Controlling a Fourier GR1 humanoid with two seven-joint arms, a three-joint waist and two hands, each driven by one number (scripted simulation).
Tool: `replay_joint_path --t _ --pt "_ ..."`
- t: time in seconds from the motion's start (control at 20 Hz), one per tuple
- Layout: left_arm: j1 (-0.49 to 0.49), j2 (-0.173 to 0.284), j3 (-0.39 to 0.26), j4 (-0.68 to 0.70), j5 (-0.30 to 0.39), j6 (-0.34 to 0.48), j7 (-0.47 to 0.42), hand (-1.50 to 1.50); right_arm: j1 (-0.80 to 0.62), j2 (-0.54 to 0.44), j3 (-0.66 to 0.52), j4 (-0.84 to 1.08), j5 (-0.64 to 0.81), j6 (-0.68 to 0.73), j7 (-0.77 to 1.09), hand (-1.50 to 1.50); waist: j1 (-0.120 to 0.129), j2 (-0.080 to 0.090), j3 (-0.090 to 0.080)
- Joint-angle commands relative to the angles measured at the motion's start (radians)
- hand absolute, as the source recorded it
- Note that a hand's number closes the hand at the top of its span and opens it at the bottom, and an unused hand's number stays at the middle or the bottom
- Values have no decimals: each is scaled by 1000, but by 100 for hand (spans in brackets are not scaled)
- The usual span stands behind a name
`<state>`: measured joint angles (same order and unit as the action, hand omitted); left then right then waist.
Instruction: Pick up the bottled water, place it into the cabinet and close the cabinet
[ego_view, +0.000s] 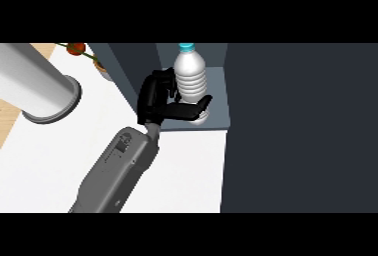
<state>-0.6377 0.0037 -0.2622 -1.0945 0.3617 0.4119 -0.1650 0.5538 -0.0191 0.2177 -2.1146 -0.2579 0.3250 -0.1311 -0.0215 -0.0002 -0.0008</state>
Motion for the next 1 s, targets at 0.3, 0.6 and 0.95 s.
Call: replay_joint_path --t 0.3,0.6,0.95 --pt "-373 -3 122 497 -33 39 -120 150 9 -14 12 -20 -20 6 18 -150 -26 12 1" --pt "-465 -4 77 672 -13 108 -154 150 33 1 61 -36 24 0 4 -150 -42 14 0" --pt "-531 -4 132 848 -41 124 -256 150 -18 -26 -6 12 -29 19 3 -150 -49 22 1"
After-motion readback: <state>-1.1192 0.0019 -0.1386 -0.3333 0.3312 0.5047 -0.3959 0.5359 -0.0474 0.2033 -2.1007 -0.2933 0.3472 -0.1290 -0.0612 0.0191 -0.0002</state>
